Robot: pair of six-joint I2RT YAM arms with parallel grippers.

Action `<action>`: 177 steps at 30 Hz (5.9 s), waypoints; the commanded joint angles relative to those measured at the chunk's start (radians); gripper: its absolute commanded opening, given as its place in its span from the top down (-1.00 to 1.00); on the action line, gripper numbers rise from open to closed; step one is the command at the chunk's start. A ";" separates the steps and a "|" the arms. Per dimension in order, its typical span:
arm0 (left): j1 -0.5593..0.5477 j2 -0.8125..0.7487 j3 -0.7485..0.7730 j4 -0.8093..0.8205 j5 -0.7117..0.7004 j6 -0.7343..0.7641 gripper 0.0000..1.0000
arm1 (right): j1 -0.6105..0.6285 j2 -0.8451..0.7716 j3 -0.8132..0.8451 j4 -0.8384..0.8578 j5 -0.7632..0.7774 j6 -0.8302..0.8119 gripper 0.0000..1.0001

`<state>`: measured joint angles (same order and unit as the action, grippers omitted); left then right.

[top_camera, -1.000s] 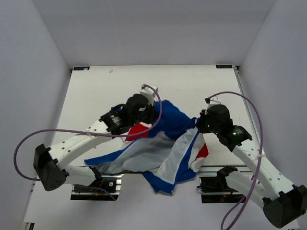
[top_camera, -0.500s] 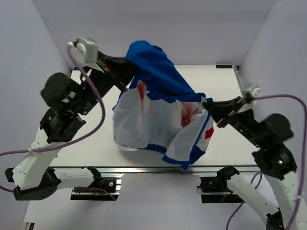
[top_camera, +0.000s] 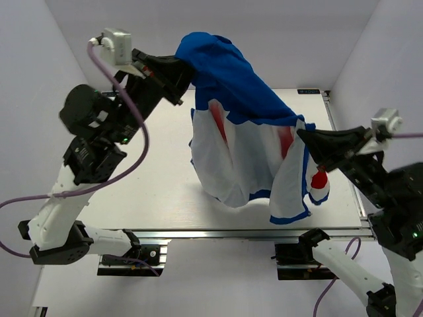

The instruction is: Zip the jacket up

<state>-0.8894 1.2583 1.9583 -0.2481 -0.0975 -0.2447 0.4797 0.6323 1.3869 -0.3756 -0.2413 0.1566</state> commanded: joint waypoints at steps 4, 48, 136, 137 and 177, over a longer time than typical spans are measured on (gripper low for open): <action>0.000 0.220 0.099 0.000 -0.385 0.116 1.00 | -0.001 0.162 -0.015 -0.033 0.417 0.038 1.00; 0.464 -0.236 -1.243 -0.224 -0.189 -0.688 -0.96 | -0.063 0.366 -0.755 0.155 -0.147 0.342 -0.79; -0.200 -0.244 -1.244 -0.161 0.055 -0.275 -0.96 | -0.026 0.572 -0.770 0.181 -0.026 0.317 -0.23; -0.200 -0.272 -1.242 -0.167 0.026 -0.284 -0.96 | -0.024 0.587 -0.767 0.185 -0.020 0.316 -0.25; 0.087 -0.209 -1.323 -0.049 0.032 -0.376 -0.96 | 0.268 0.605 -0.215 -0.637 0.493 0.235 1.00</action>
<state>-0.8116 1.0794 0.6270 -0.2577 -0.0448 -0.6064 0.6380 1.1786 1.2018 -1.0470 0.2863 0.4259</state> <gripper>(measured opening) 0.982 0.096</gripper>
